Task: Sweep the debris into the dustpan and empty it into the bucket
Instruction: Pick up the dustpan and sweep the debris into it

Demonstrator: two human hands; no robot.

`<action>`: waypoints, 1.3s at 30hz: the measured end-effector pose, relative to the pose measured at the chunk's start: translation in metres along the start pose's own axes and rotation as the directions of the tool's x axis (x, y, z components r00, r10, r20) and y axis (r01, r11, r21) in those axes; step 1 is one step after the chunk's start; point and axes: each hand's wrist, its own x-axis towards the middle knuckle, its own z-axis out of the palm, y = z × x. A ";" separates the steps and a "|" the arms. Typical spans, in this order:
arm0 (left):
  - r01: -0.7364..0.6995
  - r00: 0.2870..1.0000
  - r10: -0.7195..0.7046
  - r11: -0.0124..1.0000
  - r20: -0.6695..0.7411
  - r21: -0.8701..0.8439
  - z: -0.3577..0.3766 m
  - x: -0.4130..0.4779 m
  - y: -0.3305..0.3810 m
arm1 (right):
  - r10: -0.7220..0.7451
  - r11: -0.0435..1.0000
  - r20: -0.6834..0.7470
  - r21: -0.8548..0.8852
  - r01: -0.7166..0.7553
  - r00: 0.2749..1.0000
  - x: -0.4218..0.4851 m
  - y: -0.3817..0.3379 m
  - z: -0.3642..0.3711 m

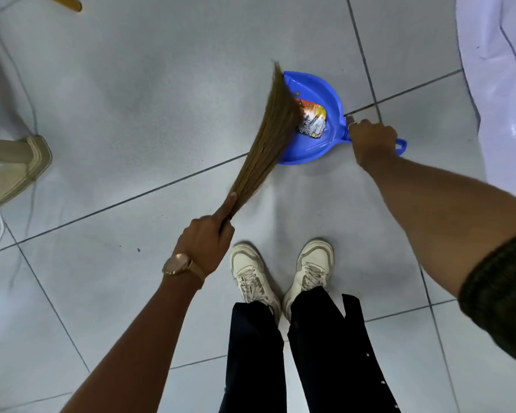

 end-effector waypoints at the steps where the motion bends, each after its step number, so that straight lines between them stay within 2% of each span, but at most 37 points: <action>1: -0.011 1.000 0.010 1.000 -0.017 -0.017 -0.002 -0.013 0.002 | 0.011 1.000 0.013 0.014 -0.011 1.000 -0.003 -0.002 0.005; 6: 0.006 0.994 -0.007 1.000 -0.106 -0.010 -0.012 -0.062 -0.005 | 0.066 0.995 0.048 0.068 -0.069 0.997 -0.016 -0.007 0.022; 10: 0.118 0.973 -0.125 0.992 -0.195 -0.044 -0.017 -0.039 -0.026 | 0.092 0.992 0.060 0.078 -0.096 0.994 -0.022 -0.002 0.026; 12: 0.199 0.959 -0.210 0.977 -0.191 -0.073 -0.014 -0.017 -0.037 | 0.103 0.991 0.063 0.075 -0.107 0.993 -0.023 0.002 0.028; 15: 0.269 0.957 -0.275 0.960 -0.090 -0.075 -0.002 0.006 -0.042 | 0.108 0.992 0.066 0.056 -0.111 0.992 -0.023 0.006 0.027; 19: 0.174 0.985 -0.174 0.983 0.012 -0.064 0.021 0.012 -0.022 | 0.126 0.990 0.061 0.054 -0.129 0.990 -0.023 0.003 0.023; 23: 0.122 0.992 -0.118 0.988 0.040 -0.097 0.029 -0.016 -0.001 | 0.149 0.986 0.074 0.066 -0.154 0.986 -0.022 0.000 0.027; 28: 0.046 0.998 -0.049 0.995 -0.033 -0.090 0.007 -0.093 0.002 | 0.160 0.981 0.067 0.100 -0.166 0.985 -0.026 0.001 0.031; 31: 0.030 0.988 -0.053 0.987 -0.143 -0.161 -0.015 -0.109 -0.006 | 0.179 0.971 0.084 0.145 -0.189 0.980 -0.033 0.001 0.033; 35: 0.137 0.941 -0.209 0.954 -0.266 -0.265 -0.027 -0.041 -0.035 | 0.208 0.939 0.130 0.250 -0.235 0.969 -0.038 0.004 0.037; 39: 0.214 0.935 -0.258 0.958 -0.244 -0.192 -0.030 0.070 -0.043 | 0.243 0.910 0.108 0.317 -0.265 0.964 -0.035 0.009 0.039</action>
